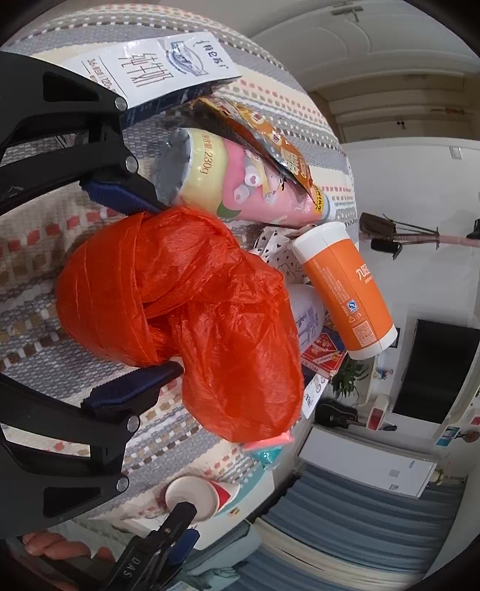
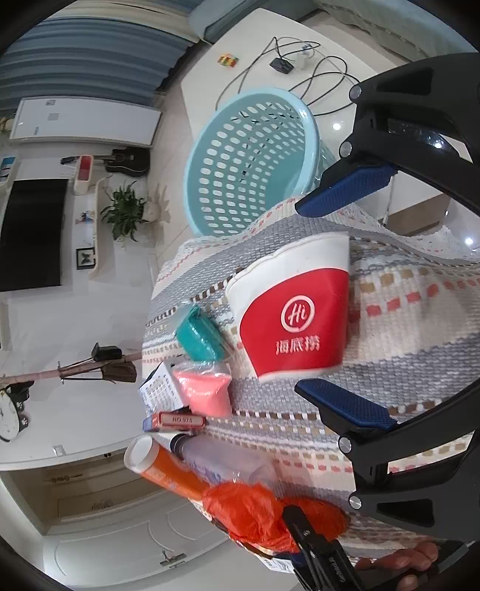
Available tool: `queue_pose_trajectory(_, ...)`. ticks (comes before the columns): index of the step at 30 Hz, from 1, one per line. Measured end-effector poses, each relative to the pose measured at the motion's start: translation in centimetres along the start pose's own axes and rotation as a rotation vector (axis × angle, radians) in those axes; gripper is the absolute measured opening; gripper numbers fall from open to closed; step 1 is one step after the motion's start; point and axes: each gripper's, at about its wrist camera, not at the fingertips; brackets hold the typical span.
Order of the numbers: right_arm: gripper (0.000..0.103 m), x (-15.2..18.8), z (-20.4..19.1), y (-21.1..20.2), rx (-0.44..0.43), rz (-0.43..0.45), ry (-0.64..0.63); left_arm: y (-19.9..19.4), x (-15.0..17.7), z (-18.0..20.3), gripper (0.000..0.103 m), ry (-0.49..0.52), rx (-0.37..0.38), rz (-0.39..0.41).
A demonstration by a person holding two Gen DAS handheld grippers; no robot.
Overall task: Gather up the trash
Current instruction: 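Grasp the red-orange plastic bag with the left tool while the right tool grasps the red-white paper cup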
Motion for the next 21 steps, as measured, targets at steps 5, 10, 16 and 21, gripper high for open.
queue_pose_trajectory(5, 0.085, -0.4, 0.5, 1.1, -0.025, -0.024, 0.012, 0.3, -0.3, 0.3, 0.062, 0.000, -0.018, 0.002)
queue_pose_trajectory(10, 0.072, -0.6, 1.0, 1.5, -0.069, -0.048, 0.017, 0.1, -0.5, 0.6, 0.055, -0.015, -0.028, 0.017)
queue_pose_trajectory(16, 0.071, -0.6, 1.2, 0.4, -0.069, 0.002, 0.008, -1.3, -0.9, 1.0, 0.048, -0.034, -0.036, 0.069)
queue_pose_trajectory(21, 0.071, -1.6, 2.2, -1.2, -0.062, 0.063, 0.023, -2.7, -2.0, 2.0, 0.046, -0.037, -0.009, 0.132)
Point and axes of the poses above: each gripper's, at about its wrist camera, not at the fingertips, and y roughly the way its jaws point, z to its right, x to its underside, and after that the axes turned 10 degrees about y, right-handed
